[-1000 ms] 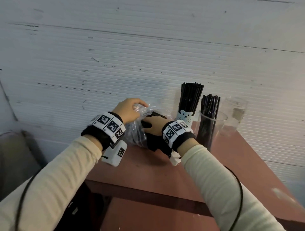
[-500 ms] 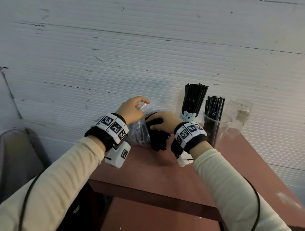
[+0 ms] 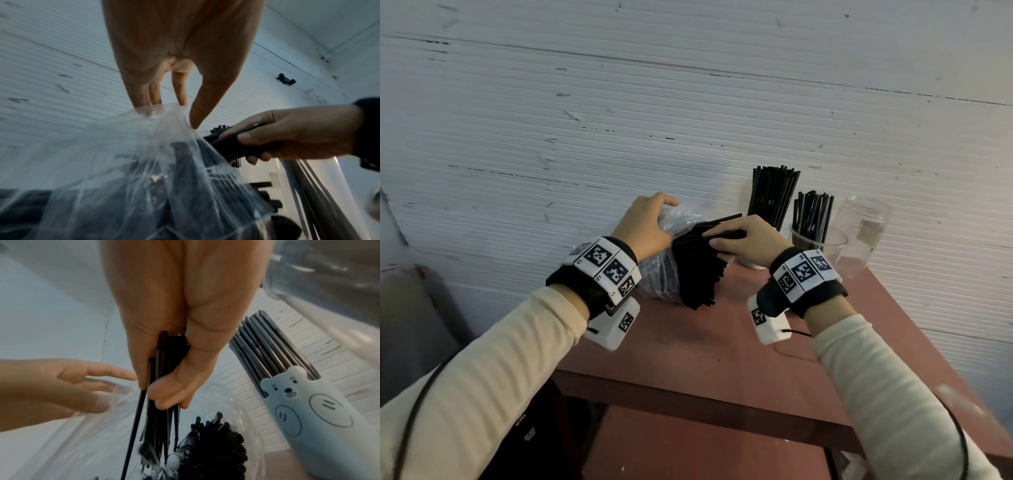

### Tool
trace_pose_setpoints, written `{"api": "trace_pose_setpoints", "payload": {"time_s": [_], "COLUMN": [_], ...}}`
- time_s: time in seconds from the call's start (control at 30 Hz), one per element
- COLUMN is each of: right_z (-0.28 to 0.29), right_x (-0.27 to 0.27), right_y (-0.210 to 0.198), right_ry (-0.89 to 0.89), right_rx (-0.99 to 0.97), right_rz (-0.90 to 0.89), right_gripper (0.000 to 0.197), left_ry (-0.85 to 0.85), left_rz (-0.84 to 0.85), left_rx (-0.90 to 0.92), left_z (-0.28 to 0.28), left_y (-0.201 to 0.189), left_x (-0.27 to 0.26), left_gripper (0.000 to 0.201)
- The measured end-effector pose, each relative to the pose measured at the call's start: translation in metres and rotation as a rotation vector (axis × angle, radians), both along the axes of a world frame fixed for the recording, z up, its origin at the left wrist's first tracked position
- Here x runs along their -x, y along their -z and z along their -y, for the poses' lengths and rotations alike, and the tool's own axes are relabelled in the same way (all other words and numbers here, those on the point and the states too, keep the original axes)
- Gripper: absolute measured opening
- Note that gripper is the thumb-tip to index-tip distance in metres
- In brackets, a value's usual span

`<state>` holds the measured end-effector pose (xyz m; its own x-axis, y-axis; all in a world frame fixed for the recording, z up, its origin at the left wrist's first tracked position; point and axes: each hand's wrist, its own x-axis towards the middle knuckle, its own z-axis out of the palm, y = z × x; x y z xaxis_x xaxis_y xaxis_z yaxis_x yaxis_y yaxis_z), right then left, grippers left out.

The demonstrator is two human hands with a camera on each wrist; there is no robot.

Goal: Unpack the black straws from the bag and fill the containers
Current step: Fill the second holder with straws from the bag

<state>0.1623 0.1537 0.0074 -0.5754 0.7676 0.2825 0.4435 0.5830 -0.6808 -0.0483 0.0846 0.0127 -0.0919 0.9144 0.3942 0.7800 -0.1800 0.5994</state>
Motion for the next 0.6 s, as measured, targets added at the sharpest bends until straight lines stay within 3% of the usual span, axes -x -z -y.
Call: {"api": "trace_pose_setpoints", "payload": {"time_s": [0.13, 0.23, 0.33, 0.43, 0.53, 0.6], "right_z": [0.006, 0.015, 0.025, 0.035, 0.045, 0.052], "right_x": [-0.009, -0.016, -0.024, -0.033, -0.043, -0.051], "right_y": [-0.002, -0.008, -0.016, -0.022, -0.027, -0.031], "right_ry": [-0.005, -0.02, -0.038, -0.05, -0.031, -0.034], "right_rx": [0.051, 0.043, 0.03, 0.009, 0.0, -0.01], "right_rz": [-0.037, -0.01, 0.024, 0.067, 0.074, 0.072], "right_gripper": [0.018, 0.019, 0.019, 0.019, 0.019, 0.022], "left_ry": [0.132, 0.224, 0.259, 0.261, 0.273, 0.289], "left_rz": [-0.277, -0.489, -0.494, -0.493, -0.525, -0.458], "left_rx": [-0.151, -0.083, 0.002, 0.006, -0.057, -0.076], "left_z": [0.002, -0.006, -0.019, -0.027, -0.026, -0.023], "left_y": [0.0, 0.002, 0.004, 0.004, 0.004, 0.002], "left_x": [-0.023, -0.041, -0.051, -0.059, -0.071, -0.077], "left_gripper": [0.075, 0.087, 0.089, 0.067, 0.022, 0.013]}}
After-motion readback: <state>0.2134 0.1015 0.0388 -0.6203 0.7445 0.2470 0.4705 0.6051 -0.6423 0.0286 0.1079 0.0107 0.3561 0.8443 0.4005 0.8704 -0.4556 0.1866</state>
